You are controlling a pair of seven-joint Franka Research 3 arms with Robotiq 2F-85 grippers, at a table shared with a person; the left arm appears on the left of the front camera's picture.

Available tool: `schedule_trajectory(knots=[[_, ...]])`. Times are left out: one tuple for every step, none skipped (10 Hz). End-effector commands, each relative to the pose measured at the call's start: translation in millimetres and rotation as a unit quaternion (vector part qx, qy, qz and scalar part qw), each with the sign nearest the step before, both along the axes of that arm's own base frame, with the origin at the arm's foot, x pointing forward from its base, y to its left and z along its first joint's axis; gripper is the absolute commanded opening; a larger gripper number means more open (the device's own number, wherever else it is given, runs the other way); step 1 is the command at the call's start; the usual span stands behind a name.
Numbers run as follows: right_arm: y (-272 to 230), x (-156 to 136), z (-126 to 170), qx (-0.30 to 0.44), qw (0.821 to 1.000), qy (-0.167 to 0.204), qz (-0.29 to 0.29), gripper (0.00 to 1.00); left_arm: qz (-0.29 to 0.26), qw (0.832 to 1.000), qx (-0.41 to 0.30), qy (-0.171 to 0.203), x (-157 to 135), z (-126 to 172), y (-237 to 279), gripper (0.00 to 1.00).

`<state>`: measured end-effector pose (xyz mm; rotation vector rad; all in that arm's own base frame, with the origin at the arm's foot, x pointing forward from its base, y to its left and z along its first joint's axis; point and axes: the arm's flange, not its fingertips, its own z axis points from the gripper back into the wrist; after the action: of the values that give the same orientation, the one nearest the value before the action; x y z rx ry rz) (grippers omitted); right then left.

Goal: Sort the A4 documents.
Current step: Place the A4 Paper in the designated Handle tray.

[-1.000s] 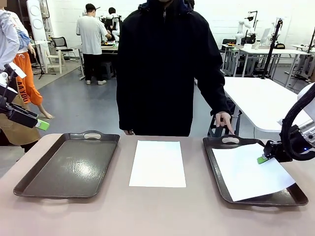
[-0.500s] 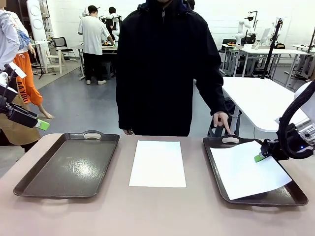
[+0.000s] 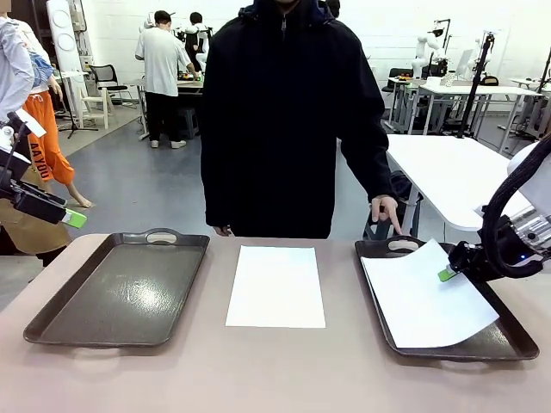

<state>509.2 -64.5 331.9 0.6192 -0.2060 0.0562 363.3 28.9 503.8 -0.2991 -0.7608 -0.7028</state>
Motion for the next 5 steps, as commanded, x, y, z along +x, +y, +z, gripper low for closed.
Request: schedule_trajectory(knots=[[-2.0, -1.4, 3.1, -0.041, 0.999, 0.002, -0.009, 0.53, -0.01, 1.0, -0.001, -0.002, 1.6, -2.8, 3.3, 1.0], [-3.8, -3.0, 5.1, -0.061, 0.998, 0.006, -0.01, 0.63, -0.01, 1.0, -0.001, -0.002, 1.6, -2.8, 3.3, 1.0], [-7.4, -5.1, 8.2, -0.086, 0.996, 0.007, -0.015, 0.71, -0.01, 1.0, -0.001, -0.002, 1.6, -2.8, 3.3, 1.0], [-11.6, -8.4, 11.6, -0.101, 0.995, 0.008, -0.023, 0.81, -0.01, 1.0, -0.001, -0.002, 1.6, -2.8, 3.3, 1.0], [-14.2, -11.3, 14.0, -0.115, 0.993, 0.008, -0.029, 0.89, -0.01, 1.0, -0.001, -0.002, 1.6, -2.8, 3.3, 1.0]])
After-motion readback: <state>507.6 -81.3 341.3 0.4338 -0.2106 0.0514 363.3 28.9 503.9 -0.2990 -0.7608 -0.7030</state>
